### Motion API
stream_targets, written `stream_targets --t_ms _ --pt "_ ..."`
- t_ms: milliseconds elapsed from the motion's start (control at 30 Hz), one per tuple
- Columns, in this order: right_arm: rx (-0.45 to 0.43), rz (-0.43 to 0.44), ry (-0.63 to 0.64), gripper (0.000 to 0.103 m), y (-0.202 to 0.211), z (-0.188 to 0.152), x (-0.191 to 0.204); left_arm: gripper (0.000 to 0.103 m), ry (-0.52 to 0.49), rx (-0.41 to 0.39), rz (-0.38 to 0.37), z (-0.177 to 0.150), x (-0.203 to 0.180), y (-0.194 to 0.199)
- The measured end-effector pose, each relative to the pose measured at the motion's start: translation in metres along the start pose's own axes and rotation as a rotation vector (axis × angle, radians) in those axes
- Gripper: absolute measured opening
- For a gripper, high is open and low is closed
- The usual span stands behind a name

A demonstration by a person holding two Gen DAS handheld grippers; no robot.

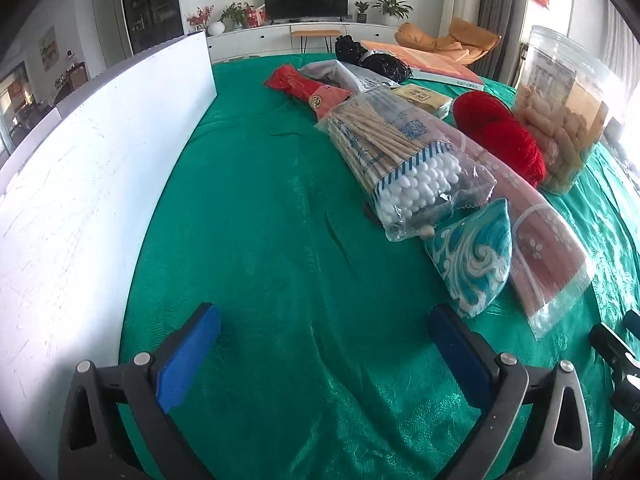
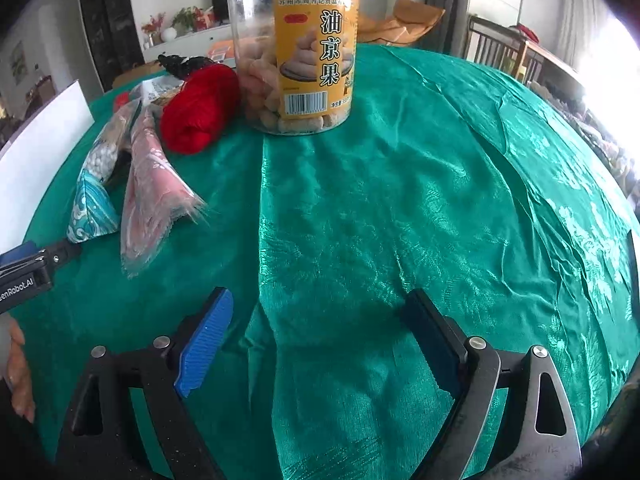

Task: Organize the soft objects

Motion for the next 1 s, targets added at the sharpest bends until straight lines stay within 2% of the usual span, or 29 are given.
stream_targets --t_ms 200,1000 --pt "0.002 0.006 0.003 0.093 0.01 -0.007 0.011 0.103 0.0 0.0 0.0 0.0 0.001 0.0" --pt "0.002 0.004 0.001 0.093 0.01 -0.007 0.011 0.103 0.0 0.0 0.0 0.0 0.0 0.0"
Point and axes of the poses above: each gripper's, at about its wrist camera, not at the fingertips, and y roughly against the way its jaws point, x to its left, z to its top, the point moved 4 cm from there along -y, roughly the way its jaws point, and after that the axes turned 10 degrees about -x, right-handed, at the moved point
